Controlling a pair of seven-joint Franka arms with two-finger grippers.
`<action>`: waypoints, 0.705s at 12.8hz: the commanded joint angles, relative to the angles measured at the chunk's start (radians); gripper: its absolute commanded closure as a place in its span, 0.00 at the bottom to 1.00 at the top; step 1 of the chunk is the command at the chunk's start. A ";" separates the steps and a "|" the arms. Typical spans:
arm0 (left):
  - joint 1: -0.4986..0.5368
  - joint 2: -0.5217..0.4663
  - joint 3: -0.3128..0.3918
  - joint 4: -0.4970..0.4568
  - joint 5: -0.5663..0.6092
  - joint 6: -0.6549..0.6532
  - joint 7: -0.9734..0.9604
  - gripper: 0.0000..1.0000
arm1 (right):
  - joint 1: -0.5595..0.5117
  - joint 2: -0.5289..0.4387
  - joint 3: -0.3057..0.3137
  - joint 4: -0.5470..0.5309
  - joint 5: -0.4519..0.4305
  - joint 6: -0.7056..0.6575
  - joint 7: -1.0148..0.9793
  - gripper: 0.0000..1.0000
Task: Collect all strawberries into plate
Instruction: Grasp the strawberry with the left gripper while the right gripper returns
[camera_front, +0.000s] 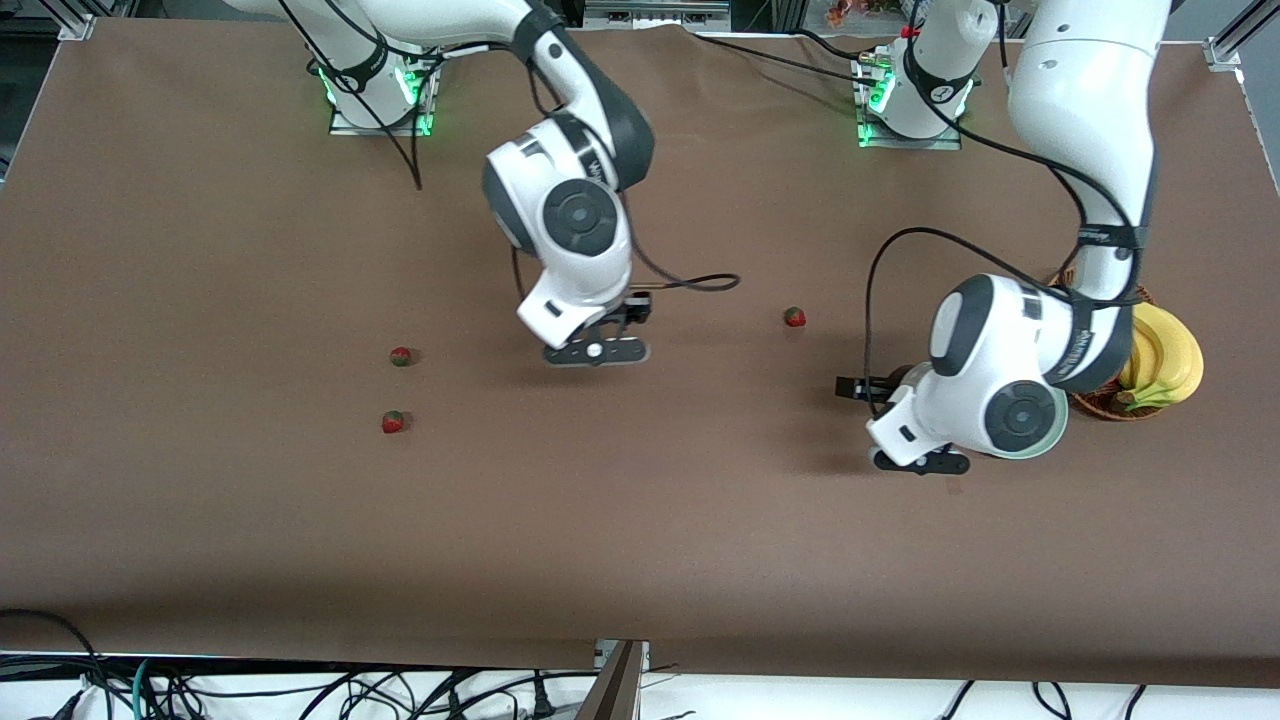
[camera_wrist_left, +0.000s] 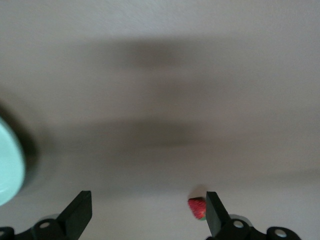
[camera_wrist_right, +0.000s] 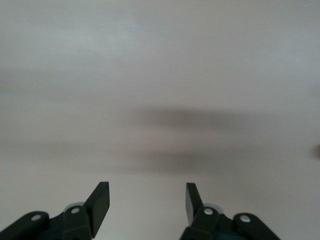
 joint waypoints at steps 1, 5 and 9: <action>-0.021 -0.041 -0.019 -0.144 -0.018 0.140 -0.063 0.00 | 0.008 -0.105 -0.089 -0.204 -0.002 0.015 -0.179 0.30; -0.011 -0.154 -0.102 -0.493 -0.011 0.486 -0.147 0.00 | 0.008 -0.133 -0.224 -0.379 0.000 0.084 -0.384 0.27; -0.008 -0.220 -0.158 -0.619 -0.001 0.511 -0.194 0.00 | 0.008 -0.234 -0.274 -0.760 0.003 0.442 -0.492 0.27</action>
